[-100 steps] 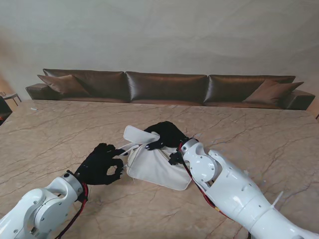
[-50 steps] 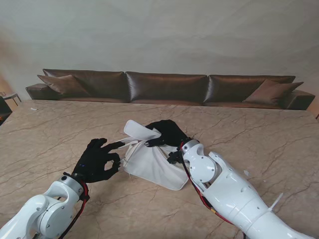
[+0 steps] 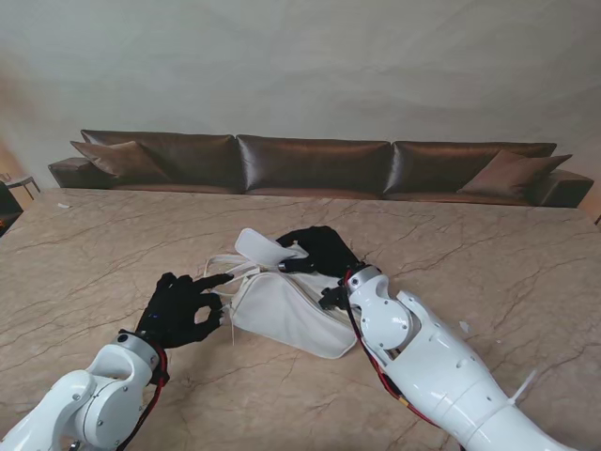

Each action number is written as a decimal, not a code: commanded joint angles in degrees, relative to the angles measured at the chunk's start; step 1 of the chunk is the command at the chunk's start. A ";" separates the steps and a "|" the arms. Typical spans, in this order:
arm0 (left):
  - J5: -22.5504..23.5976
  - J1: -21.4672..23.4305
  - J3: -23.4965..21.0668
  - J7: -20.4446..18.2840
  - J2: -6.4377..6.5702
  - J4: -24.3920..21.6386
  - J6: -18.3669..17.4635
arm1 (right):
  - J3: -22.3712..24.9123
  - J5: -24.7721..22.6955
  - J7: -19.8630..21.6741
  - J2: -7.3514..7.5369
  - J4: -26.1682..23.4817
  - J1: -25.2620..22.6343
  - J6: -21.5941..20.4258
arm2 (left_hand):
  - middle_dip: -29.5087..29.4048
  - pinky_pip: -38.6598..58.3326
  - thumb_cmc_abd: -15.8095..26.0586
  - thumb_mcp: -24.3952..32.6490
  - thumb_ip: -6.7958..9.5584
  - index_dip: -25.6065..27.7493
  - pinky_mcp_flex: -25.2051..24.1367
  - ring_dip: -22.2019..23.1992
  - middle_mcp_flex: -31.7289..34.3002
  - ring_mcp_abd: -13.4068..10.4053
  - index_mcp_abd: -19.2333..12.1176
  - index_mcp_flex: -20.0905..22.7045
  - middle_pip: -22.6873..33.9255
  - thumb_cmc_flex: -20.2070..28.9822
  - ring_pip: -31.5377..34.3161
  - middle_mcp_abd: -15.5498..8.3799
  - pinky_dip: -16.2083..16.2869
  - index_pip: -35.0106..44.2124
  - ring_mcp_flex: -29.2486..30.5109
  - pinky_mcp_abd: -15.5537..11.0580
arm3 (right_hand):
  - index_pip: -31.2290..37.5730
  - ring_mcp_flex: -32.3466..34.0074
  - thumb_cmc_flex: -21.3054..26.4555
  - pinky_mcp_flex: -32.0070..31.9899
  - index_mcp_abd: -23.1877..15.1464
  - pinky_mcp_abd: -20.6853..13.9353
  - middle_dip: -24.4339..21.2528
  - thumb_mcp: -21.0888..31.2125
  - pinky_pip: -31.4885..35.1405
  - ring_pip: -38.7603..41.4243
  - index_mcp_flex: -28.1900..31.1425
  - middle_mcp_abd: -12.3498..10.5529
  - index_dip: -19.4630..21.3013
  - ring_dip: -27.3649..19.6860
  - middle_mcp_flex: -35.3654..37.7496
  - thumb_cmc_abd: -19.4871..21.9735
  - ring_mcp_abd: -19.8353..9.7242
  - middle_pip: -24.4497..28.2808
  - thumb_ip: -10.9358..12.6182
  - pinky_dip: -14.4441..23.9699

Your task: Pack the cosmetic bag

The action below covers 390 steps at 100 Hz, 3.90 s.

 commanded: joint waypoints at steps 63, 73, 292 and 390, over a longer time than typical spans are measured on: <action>-8.53 1.58 6.31 11.00 -2.05 6.94 19.94 | 2.74 3.30 -3.79 0.86 2.95 -0.55 -0.86 | 1.69 1.98 -1.81 -1.98 -4.38 -6.12 -1.64 -0.06 -0.35 4.60 14.44 -1.82 7.06 5.69 3.75 47.79 6.53 7.06 -1.34 1.18 | 45.82 3.70 13.27 0.24 2.88 2.01 1.97 33.39 1.88 6.39 11.07 -4.77 6.86 2.07 6.21 13.37 1.67 7.04 12.59 1.48; -9.04 1.81 6.37 8.33 -1.71 5.95 21.73 | 2.99 3.40 -4.26 0.76 2.75 -0.76 -0.84 | 3.20 7.52 -0.86 -2.77 -3.67 -5.27 -0.46 3.64 7.89 3.24 14.84 -2.21 9.39 5.24 8.31 44.08 10.08 7.37 4.01 1.21 | 45.83 3.70 13.28 0.25 3.00 2.03 1.97 33.40 1.82 6.39 11.10 -4.81 6.82 2.08 6.22 13.36 1.67 7.03 12.59 1.60; -15.25 -1.54 2.94 9.26 -1.28 6.95 -16.34 | -1.57 -4.79 10.78 5.77 0.99 4.33 2.15 | 16.18 -5.08 -1.30 -3.67 2.86 -39.72 0.55 9.53 1.64 -6.15 9.69 -10.19 10.05 -6.73 0.70 26.56 -11.85 -25.08 -3.52 -0.77 | 45.62 3.81 13.07 0.49 2.44 1.24 2.20 33.57 2.23 7.40 10.99 -5.35 6.49 1.79 7.12 12.80 1.03 6.93 12.75 1.80; -18.40 -9.60 4.94 15.09 -3.04 15.38 -8.61 | -3.99 -17.19 12.56 7.79 -1.92 9.73 5.35 | 1.98 2.92 1.40 -6.15 3.35 -57.09 3.41 -6.81 -1.91 -11.96 18.73 -18.17 6.60 -7.38 -5.23 26.56 -26.07 -40.86 -2.33 -5.06 | 35.56 -1.48 4.46 -5.15 5.26 -3.00 -3.37 36.18 -1.25 -3.61 -4.02 -6.40 -7.90 2.58 -2.85 -5.04 -1.59 -1.88 -3.31 1.53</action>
